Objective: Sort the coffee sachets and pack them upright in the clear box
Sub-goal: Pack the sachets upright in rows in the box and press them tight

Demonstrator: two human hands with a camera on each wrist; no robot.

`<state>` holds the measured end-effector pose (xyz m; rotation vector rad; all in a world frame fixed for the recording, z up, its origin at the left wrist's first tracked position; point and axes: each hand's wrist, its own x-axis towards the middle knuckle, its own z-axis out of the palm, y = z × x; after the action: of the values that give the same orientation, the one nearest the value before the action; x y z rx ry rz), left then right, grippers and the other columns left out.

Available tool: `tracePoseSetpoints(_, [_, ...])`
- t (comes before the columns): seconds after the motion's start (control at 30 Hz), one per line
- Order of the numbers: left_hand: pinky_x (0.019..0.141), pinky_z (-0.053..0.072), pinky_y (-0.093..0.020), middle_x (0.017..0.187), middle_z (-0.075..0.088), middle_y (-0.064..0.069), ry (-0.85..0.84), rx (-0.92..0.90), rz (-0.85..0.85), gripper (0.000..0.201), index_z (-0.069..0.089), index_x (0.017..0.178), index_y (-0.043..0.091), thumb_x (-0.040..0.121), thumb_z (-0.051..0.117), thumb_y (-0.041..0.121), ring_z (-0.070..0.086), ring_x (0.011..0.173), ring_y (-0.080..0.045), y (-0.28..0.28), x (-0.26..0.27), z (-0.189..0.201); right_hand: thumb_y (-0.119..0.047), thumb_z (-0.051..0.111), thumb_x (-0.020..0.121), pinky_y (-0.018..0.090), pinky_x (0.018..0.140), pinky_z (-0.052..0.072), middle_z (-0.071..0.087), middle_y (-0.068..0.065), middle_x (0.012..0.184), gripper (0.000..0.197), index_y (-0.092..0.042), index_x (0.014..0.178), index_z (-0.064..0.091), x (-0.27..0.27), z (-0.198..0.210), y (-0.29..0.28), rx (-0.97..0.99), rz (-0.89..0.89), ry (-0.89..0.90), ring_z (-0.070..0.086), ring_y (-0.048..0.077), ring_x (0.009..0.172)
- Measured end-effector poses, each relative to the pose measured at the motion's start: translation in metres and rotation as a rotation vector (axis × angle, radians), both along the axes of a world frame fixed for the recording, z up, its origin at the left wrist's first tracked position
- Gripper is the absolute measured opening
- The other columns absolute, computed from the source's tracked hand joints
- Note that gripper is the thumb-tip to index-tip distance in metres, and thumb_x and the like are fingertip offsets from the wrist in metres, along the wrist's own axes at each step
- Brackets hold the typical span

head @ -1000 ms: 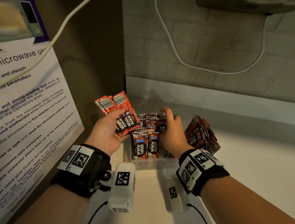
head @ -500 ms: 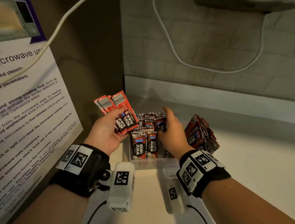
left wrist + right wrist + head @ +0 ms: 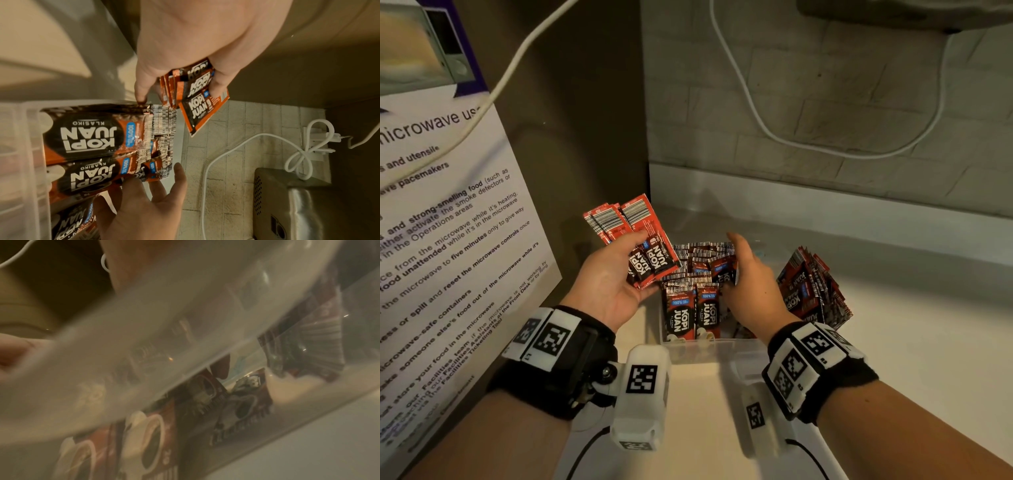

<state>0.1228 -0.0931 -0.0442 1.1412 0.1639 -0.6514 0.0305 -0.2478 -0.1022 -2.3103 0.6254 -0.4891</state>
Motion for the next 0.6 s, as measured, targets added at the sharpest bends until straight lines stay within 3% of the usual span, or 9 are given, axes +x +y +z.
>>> tracePoseSetpoints(0.1, [0.098, 0.047, -0.055, 0.092, 0.074, -0.004, 0.004, -0.001, -0.001, 0.01, 0.064, 0.097, 0.016, 0.088, 0.066, 0.016, 0.07, 0.094, -0.025, -0.0004, -0.0004, -0.0003, 0.001, 0.06, 0.083, 0.034, 0.092, 0.051, 0.056, 0.006, 0.127, 0.079, -0.029, 0.146, 0.024, -0.001, -0.0003, 0.0003, 0.013, 0.023, 0.01, 0.058, 0.021, 0.11])
tracePoseSetpoints(0.23, [0.097, 0.048, -0.054, 0.093, 0.074, -0.005, 0.003, -0.003, -0.002, 0.013, 0.064, 0.099, 0.016, 0.087, 0.067, 0.016, 0.07, 0.095, -0.025, -0.0005, -0.0009, -0.0009, -0.006, 0.067, 0.082, 0.039, 0.095, 0.049, 0.053, 0.005, 0.13, 0.084, -0.031, 0.148, 0.02, 0.0, 0.0007, 0.0021, -0.01, 0.057, 0.044, 0.055, 0.022, 0.114])
tracePoseSetpoints(0.4, [0.099, 0.046, -0.055, 0.096, 0.074, -0.005, 0.003, -0.005, 0.003, 0.012, 0.064, 0.099, 0.016, 0.087, 0.066, 0.015, 0.069, 0.097, -0.026, -0.0004, -0.0008, -0.0008, -0.003, 0.062, 0.085, 0.044, 0.096, 0.049, 0.048, 0.008, 0.135, 0.083, -0.036, 0.148, 0.018, 0.002, 0.0006, 0.0038, -0.056, 0.057, 0.081, 0.054, 0.024, 0.116])
tracePoseSetpoints(0.6, [0.099, 0.046, -0.055, 0.097, 0.074, -0.006, 0.005, -0.01, 0.007, 0.012, 0.064, 0.099, 0.016, 0.088, 0.066, 0.015, 0.07, 0.096, -0.026, 0.0002, -0.0008, -0.0005, 0.005, 0.055, 0.083, 0.042, 0.087, 0.053, 0.048, 0.01, 0.131, 0.081, -0.034, 0.145, 0.021, 0.0012, -0.0001, 0.0005, -0.05, -0.035, 0.086, 0.059, 0.028, 0.105])
